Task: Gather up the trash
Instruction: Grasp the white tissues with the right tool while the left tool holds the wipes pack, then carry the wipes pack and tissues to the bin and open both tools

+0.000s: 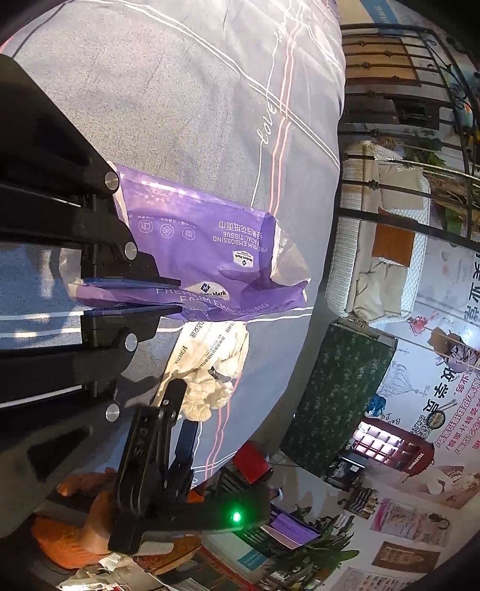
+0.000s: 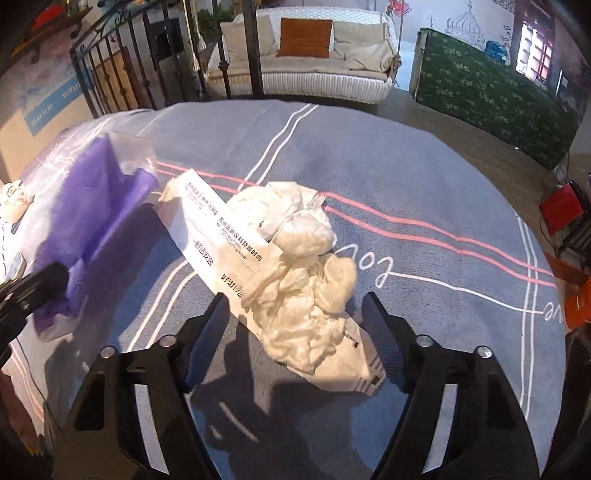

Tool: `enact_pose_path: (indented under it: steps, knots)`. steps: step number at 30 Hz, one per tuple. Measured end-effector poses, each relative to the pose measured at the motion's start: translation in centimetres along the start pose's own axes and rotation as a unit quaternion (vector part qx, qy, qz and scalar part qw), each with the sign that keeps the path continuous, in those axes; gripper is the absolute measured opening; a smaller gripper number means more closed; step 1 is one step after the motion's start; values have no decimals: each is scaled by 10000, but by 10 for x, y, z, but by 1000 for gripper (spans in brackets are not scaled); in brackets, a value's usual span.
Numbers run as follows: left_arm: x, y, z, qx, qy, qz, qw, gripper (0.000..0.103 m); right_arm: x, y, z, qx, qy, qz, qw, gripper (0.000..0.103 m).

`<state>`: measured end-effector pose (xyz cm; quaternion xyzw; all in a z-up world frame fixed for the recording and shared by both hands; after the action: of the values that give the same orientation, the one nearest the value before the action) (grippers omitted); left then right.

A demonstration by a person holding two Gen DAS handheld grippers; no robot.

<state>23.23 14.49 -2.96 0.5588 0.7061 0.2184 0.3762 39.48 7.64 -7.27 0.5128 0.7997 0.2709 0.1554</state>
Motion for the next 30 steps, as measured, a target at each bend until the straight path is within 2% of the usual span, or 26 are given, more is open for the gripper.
enact_pose_path:
  steps: [1,3,6,12,20,25,30]
  knots:
    - [-1,-1,0,11,-28,-3,10000,9,-1,0,1,11,-18,33,10000,53]
    - [0,-4,0,3,-42,-13,10000,9,-5,-3,3,64,35,173,9998,38]
    - [-5,-7,-1,-5,-80,8,10000,9,-14,-8,-7,-71,232,421,9988,26]
    - [-15,-11,-5,-122,-219,160,9996,9,-21,-22,-45,-464,113,566,9973,23]
    - [-52,-19,-6,-75,-732,443,9963,9,-43,-59,-96,-801,6,993,9918,23]
    - [-86,-28,-2,-9,-1156,694,9909,9,-71,-90,-128,-1052,-443,1182,9864,23]
    - [-122,-39,6,119,-1525,1045,9827,9,-109,-129,-161,-1328,-899,1540,9750,24]
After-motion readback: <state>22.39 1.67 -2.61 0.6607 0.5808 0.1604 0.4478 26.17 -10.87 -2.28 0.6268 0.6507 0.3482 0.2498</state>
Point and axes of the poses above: each gripper's, at about its wrist camera, not at the fingertips, and z roughly the way its jaws point, x to its left, y to its top, the point moved 1 cm from there along z, roughly the way its jaws point, and after that the axes turned 3 degrees about -x, right-handed, at the moved point
